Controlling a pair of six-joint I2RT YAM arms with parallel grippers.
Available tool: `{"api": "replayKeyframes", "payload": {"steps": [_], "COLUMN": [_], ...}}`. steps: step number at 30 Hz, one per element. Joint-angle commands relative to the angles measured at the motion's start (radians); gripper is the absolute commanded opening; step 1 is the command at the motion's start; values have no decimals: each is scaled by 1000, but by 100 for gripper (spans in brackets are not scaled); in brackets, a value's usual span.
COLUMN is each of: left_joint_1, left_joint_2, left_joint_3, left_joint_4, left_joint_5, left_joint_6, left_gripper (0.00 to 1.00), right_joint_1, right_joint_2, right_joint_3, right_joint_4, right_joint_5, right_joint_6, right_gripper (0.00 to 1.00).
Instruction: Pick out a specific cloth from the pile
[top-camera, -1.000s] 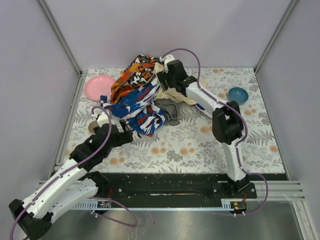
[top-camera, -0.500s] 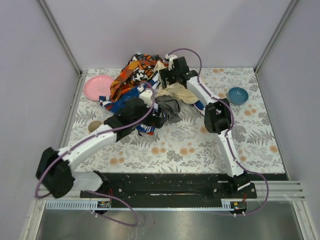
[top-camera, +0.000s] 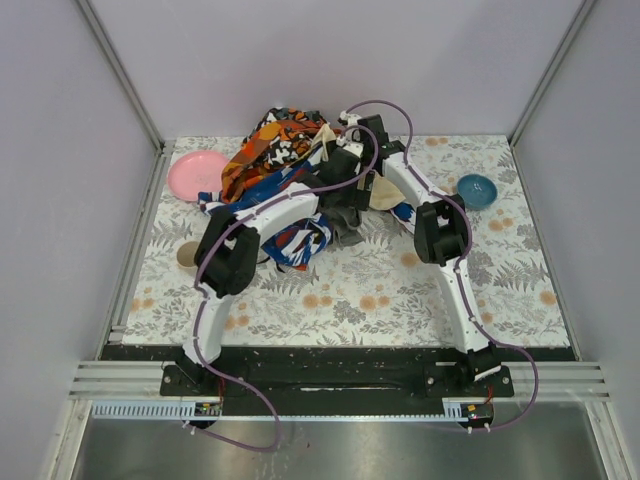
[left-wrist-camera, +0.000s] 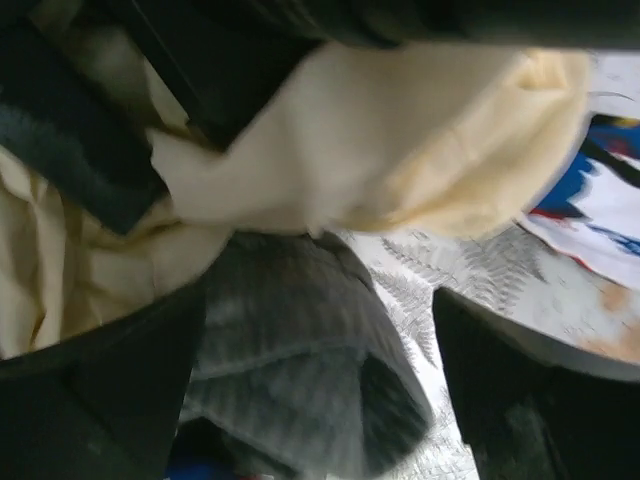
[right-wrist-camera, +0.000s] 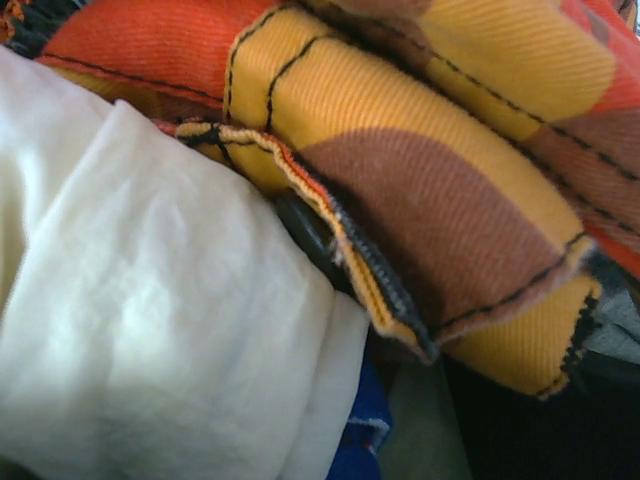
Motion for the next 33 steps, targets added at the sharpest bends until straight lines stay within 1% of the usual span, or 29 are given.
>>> {"api": "replayKeyframes", "payload": {"steps": [1, 4, 12, 14, 16, 19, 20, 22, 25, 29, 30, 33], "left_joint_1": [-10, -12, -26, -26, -26, -29, -32, -39, -50, -53, -53, -58], "left_joint_2": [103, 101, 21, 29, 50, 69, 64, 54, 18, -73, -104, -199], "left_joint_3": [112, 72, -86, -97, -77, -61, -72, -94, -112, -124, -123, -121], "left_joint_4": [-180, -181, -139, -152, -197, -257, -258, -258, -258, -257, -257, -231], "left_joint_5": [-163, -151, -120, -139, -180, -205, -206, -203, -193, -191, -186, -171], "left_joint_6": [-55, -49, -42, -43, -52, -57, -57, -51, -48, -48, -45, -23], "left_gripper": [99, 99, 99, 99, 97, 91, 88, 76, 44, 5, 0, 0], "right_joint_1": [44, 44, 33, 30, 27, 21, 19, 16, 10, 4, 2, 2], "right_joint_2": [21, 18, 36, 33, 32, 27, 27, 28, 27, 21, 19, 13], "right_joint_3": [-34, -39, -32, -34, -35, -42, -43, -45, -46, -52, -55, -69], "right_joint_4": [-115, -117, -111, -109, -109, -103, -103, -99, -97, -97, -94, -83], "right_joint_5": [-49, -30, -1, 2, 8, 13, 13, 16, 20, 36, 42, 51], "right_joint_6": [7, -2, 18, 24, 27, 39, 43, 52, 65, 73, 73, 78], "right_gripper": [99, 99, 99, 100, 99, 100, 100, 99, 99, 99, 100, 99]}}
